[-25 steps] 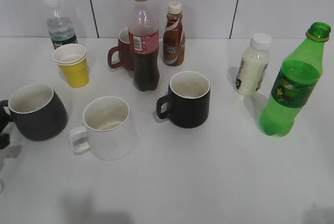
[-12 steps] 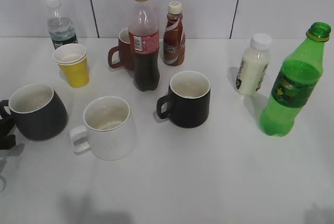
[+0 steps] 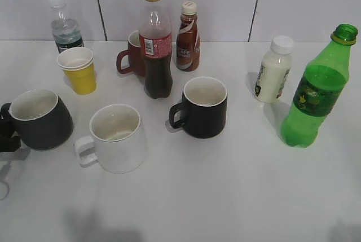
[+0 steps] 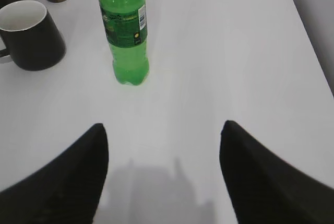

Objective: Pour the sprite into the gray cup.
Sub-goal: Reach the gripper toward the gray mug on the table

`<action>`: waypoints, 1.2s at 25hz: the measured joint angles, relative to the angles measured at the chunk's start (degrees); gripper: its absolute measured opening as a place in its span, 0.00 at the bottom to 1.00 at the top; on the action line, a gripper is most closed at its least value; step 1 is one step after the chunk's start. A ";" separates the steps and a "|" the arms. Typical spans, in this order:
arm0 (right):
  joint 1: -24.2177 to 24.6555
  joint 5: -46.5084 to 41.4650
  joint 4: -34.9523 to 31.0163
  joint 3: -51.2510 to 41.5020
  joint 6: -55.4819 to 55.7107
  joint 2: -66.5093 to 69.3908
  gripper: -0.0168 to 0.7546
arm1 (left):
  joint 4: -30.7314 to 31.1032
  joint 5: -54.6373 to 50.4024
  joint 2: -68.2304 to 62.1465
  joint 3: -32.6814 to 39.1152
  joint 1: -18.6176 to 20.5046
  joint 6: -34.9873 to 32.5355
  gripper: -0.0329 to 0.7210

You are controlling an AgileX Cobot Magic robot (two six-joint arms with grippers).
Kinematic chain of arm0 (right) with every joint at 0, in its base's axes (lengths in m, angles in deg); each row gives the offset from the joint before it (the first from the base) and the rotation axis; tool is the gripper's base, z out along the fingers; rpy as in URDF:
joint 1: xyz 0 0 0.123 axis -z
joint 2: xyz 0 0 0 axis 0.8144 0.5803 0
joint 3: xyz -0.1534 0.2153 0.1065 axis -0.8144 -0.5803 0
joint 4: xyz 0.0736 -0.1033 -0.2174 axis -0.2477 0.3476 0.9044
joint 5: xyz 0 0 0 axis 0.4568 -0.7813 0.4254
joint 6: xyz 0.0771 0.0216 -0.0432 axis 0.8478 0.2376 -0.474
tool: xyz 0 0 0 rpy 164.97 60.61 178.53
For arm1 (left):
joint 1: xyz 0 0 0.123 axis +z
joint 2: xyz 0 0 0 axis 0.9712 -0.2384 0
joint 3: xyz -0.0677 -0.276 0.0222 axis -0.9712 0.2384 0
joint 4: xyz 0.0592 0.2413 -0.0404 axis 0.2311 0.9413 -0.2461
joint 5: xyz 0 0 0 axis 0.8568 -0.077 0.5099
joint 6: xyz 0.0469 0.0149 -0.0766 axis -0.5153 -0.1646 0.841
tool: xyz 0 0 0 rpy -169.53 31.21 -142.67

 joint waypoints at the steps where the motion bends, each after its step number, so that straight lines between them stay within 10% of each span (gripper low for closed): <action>1: 0.00 0.00 0.00 0.00 0.00 0.00 0.67 | 0.11 0.02 0.00 0.00 0.00 0.00 0.48; 21: 0.00 0.00 0.00 0.00 0.02 0.00 0.67 | 6.49 0.55 -3.63 -6.02 0.11 -0.02 0.45; 30: 0.00 0.00 0.02 0.00 0.09 0.00 0.67 | 10.19 0.76 -4.49 -8.05 0.11 0.21 0.13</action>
